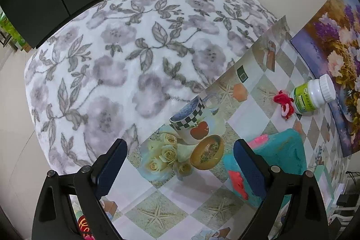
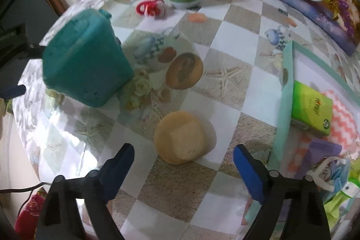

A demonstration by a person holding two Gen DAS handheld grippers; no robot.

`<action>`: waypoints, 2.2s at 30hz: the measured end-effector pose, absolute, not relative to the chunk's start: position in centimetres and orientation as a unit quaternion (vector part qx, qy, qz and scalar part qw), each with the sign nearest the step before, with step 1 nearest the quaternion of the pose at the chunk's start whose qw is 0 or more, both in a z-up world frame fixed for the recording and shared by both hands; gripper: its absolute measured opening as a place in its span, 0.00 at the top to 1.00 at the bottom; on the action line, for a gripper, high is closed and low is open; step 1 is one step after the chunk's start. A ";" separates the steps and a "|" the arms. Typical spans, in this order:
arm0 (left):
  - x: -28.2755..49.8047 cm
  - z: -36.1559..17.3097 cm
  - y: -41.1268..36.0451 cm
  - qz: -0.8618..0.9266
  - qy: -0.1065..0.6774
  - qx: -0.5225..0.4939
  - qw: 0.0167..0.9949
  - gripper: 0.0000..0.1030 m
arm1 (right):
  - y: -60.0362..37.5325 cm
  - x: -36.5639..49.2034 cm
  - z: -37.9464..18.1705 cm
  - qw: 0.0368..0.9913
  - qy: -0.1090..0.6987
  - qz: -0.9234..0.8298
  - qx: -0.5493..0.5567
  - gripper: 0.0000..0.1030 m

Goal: Organize soft objects
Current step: 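Close the right gripper on the tan round sponge, then reach the left gripper to the red fuzzy toy and close on it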

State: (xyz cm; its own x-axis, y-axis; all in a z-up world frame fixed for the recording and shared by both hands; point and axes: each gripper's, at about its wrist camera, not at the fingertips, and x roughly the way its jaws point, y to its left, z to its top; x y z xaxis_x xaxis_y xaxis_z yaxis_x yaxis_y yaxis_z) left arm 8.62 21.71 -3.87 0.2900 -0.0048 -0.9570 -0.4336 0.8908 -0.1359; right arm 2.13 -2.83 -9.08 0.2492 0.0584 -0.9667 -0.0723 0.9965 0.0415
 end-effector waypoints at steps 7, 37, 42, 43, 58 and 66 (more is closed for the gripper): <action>8.8 -4.3 21.4 0.128 0.585 -0.187 0.778 0.07 | -2.2 2.1 -9.9 0.789 0.613 0.034 -0.025 0.27; 10.1 -4.0 21.2 0.110 0.583 -0.178 0.785 0.07 | -6.0 4.3 -7.9 0.808 0.588 0.012 0.028 0.48; 13.4 -2.0 20.5 0.069 0.581 -0.135 0.800 0.07 | -7.1 5.7 -6.4 0.824 0.565 0.003 0.037 0.48; 14.5 -1.6 19.9 0.043 0.585 -0.125 0.800 0.07 | -7.3 6.0 -6.0 0.828 0.559 0.001 0.038 0.48; 23.5 -4.2 6.9 -0.113 0.665 0.008 0.738 0.07 | -12.2 6.9 -2.2 0.855 0.507 -0.040 0.102 0.48; 25.3 -7.6 3.8 -0.084 0.704 0.041 0.704 0.32 | -12.4 6.6 -1.7 0.857 0.502 -0.037 0.106 0.48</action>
State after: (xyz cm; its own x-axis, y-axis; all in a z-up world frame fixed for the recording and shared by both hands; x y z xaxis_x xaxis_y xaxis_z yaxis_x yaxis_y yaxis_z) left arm 25.28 3.79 -7.56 -0.0053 -0.0603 -0.9982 0.1752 0.9827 -0.0603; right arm 6.61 -12.41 -1.72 0.4928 0.0438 -0.8690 0.1700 0.9746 0.1455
